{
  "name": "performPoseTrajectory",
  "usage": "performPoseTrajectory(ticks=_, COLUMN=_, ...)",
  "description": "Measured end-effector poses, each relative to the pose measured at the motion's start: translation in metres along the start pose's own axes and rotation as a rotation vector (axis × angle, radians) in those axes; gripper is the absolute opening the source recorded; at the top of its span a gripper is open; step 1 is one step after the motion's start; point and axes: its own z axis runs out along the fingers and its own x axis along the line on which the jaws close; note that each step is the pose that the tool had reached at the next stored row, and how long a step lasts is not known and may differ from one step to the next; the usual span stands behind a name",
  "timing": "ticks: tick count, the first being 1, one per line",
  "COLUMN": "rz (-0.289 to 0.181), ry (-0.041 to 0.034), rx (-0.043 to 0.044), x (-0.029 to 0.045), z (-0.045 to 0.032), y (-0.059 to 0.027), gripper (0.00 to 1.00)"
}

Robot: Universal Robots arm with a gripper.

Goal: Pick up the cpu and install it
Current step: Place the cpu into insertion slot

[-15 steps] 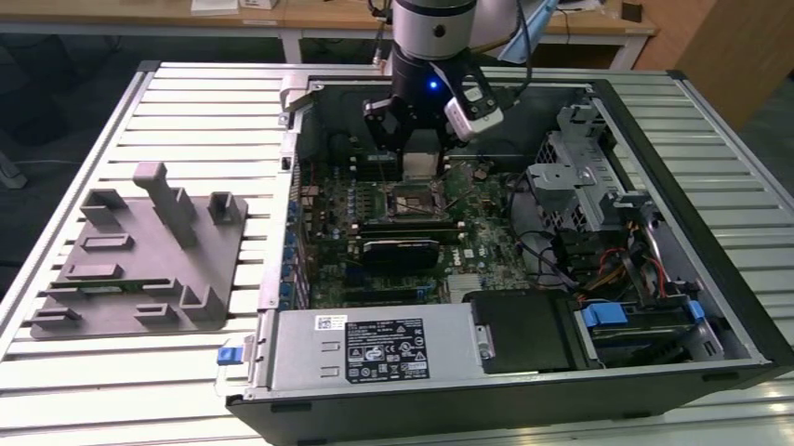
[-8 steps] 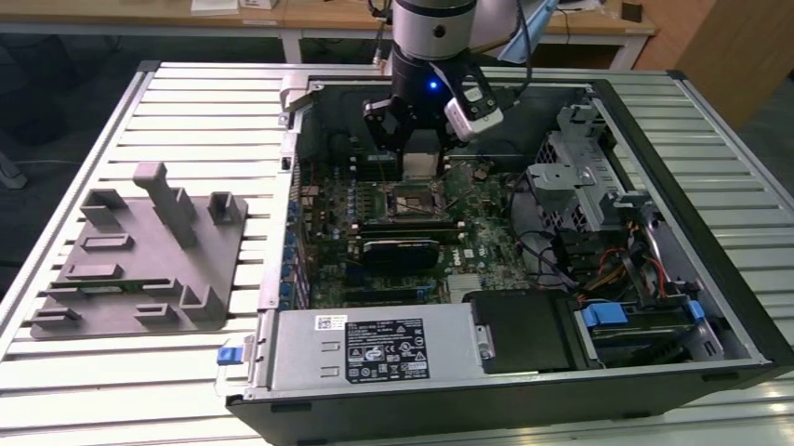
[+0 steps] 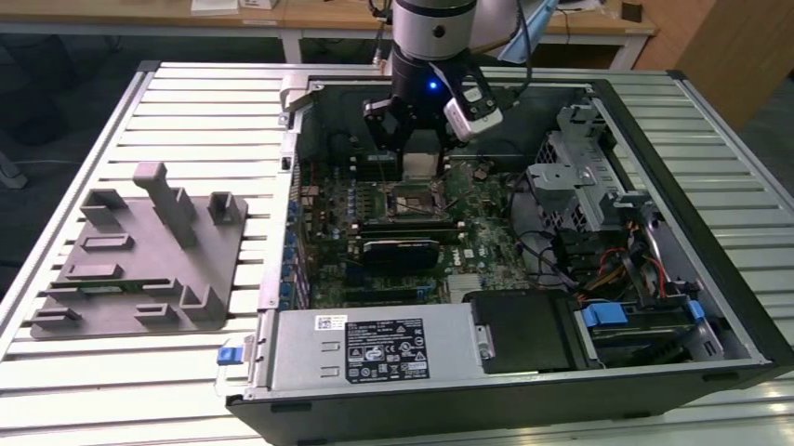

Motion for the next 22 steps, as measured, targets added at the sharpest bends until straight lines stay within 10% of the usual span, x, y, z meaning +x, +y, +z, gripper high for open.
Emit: performPoseTrajectory(ticks=22, rz=0.287, ry=-0.0134, rx=0.0089, x=0.0000, z=0.0001, y=0.0000, gripper=0.54)
